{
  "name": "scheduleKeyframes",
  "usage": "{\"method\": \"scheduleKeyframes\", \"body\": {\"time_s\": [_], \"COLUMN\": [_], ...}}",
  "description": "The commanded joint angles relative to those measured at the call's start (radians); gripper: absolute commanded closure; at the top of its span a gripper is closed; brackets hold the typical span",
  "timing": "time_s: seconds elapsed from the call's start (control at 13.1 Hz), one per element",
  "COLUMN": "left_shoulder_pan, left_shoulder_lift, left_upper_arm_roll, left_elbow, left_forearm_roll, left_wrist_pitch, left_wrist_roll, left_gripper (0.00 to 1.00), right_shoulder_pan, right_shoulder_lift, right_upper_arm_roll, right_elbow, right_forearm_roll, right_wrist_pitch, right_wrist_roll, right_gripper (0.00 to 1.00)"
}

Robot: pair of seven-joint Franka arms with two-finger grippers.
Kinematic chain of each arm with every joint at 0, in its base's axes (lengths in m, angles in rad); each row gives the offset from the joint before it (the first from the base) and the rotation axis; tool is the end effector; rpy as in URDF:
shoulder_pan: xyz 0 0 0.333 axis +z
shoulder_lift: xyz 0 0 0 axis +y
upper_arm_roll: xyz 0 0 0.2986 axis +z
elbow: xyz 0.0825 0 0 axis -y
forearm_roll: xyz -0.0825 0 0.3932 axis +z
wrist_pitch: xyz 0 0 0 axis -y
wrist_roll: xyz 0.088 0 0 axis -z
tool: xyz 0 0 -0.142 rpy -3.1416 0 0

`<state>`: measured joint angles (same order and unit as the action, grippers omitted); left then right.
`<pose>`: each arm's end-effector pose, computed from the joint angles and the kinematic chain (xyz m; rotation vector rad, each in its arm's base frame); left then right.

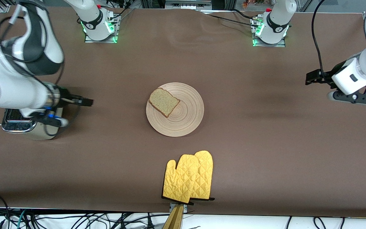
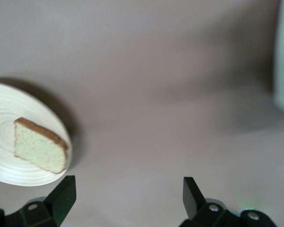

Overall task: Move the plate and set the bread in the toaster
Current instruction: 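Release the plate and raise the left gripper while the right gripper moves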

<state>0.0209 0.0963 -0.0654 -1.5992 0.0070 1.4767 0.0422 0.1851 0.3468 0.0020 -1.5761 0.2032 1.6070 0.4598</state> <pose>0.5658 -0.0229 0.4976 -3.1189 0.1361 0.3426 0.6012 0.1422 0.3680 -2.9651 0.4672 0.5502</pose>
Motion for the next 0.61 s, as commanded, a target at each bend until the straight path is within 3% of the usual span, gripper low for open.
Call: {"method": "scheduleKeyframes", "body": {"time_s": [0.0, 0.38, 0.53], "left_shoulder_pan": [0.008, 0.008, 0.008], "left_shoulder_lift": [-0.010, -0.023, -0.027], "left_upper_arm_roll": [-0.013, -0.011, -0.007], "left_elbow": [0.039, 0.036, 0.041], "left_forearm_roll": [0.025, 0.022, -0.055], "left_wrist_pitch": [-0.039, -0.035, -0.039], "left_wrist_roll": [-0.029, -0.024, -0.041], "left_gripper": [0.00, 0.00, 0.00], "right_shoulder_pan": [0.068, 0.258, 0.299], "right_shoulder_lift": [0.037, 0.058, 0.076], "right_upper_arm_roll": [-0.005, -0.005, -0.005], "right_elbow": [-0.050, -0.260, -0.294], "right_forearm_roll": [0.091, 0.107, 0.107], "right_wrist_pitch": [0.079, 0.439, 0.499], "right_wrist_roll": [0.149, 0.373, 0.433], "right_gripper": [0.00, 0.00, 0.00]}}
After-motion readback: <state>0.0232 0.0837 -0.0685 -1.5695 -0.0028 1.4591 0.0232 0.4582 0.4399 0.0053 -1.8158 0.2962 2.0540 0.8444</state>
